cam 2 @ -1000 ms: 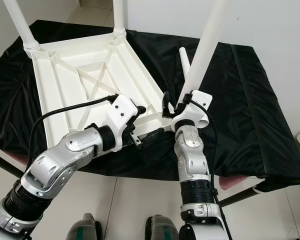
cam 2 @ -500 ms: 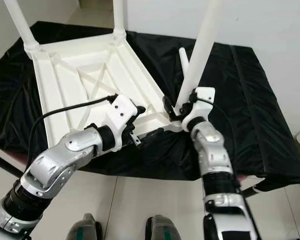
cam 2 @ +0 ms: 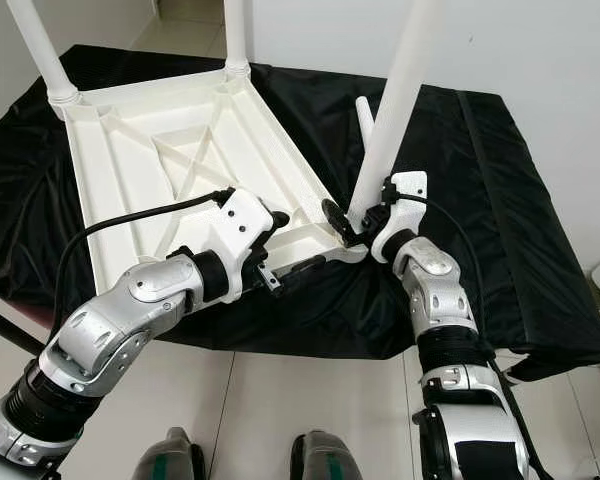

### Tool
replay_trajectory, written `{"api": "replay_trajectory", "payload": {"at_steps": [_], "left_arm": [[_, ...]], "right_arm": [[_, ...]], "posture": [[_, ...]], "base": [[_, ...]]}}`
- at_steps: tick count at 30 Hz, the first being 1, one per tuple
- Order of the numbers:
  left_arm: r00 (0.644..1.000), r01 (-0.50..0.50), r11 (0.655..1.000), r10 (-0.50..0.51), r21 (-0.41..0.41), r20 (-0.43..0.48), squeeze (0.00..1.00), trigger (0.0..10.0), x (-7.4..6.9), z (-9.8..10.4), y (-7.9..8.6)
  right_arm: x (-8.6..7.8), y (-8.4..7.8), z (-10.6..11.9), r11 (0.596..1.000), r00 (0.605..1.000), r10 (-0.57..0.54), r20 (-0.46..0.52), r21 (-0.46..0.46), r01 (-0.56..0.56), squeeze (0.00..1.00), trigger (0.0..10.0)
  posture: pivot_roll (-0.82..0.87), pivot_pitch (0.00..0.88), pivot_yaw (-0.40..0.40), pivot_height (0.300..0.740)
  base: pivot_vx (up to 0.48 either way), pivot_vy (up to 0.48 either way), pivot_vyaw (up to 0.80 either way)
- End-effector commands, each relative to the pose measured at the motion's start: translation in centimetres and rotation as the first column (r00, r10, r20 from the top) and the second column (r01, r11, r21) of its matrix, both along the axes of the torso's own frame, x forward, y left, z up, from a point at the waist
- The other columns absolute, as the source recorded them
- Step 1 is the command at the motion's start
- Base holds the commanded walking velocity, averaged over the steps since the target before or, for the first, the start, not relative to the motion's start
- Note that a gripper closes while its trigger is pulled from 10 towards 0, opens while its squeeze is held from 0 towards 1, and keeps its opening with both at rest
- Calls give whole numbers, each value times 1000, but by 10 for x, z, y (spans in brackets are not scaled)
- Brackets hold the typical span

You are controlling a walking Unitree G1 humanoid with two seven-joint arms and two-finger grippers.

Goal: Building children table

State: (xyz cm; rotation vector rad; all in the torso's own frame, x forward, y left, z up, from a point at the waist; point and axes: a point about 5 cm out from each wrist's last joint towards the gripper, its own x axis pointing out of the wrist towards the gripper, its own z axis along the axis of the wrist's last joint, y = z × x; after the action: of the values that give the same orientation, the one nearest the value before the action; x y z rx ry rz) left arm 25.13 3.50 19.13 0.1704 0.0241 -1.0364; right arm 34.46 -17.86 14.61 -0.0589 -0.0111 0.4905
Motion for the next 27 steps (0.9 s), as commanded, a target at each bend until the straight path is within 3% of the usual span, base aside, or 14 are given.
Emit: {"api": "replay_trajectory", "payload": {"at_steps": [1, 2, 3, 15, 16, 17, 23, 27], "left_arm": [[998, 63, 998, -63, 11, -5, 0, 10000, -2, 2, 0], [998, 63, 998, -63, 11, -5, 0, 10000, -2, 2, 0], [998, 64, 998, -64, 12, -4, 0, 10000, -2, 2, 0], [998, 68, 998, -68, 12, -4, 0, 10000, -3, 2, -1], [998, 68, 998, -68, 11, -5, 0, 10000, -3, 2, -1], [998, 68, 998, -68, 11, -6, 0, 10000, -3, 2, -1], [998, 68, 998, -68, 9, -8, 0, 10000, -4, 2, -1], [998, 68, 998, -68, 6, -10, 0, 10000, -4, 2, -2]], "right_arm": [[2, 3, -2, 999, 999, 32, -8, -9, -32, 0, 3961], [2, 3, -2, 999, 999, 32, -8, -9, -32, 0, 3961], [3, 2, -3, 999, 999, 33, -9, -14, -33, 0, 39], [4, -3, -7, 1000, 1000, 24, -17, -9, -24, 0, 0], [3, -2, -8, 1000, 1000, 19, -20, -5, -19, 0, 3608], [3, -1, -8, 1000, 1000, 7, -23, 10, -6, 0, 10000], [1, 7, -7, 999, 1000, -20, -19, 36, 20, 0, 10000], [1, 13, -6, 991, 992, -127, -17, 49, 127, 0, 10000]], "posture": [[-24, 19, -19, 740], [-24, 19, -19, 740], [-25, 20, -15, 740], [-27, 25, -15, 740], [-28, 25, -15, 740], [-28, 27, -16, 740], [-29, 29, -20, 740], [-35, 30, -20, 740]], "base": [[0, 0, 0], [0, 0, 0], [0, 0, 0], [0, 0, 0], [0, 0, 0], [0, 0, 0], [0, 0, 0], [0, 0, 0]]}}
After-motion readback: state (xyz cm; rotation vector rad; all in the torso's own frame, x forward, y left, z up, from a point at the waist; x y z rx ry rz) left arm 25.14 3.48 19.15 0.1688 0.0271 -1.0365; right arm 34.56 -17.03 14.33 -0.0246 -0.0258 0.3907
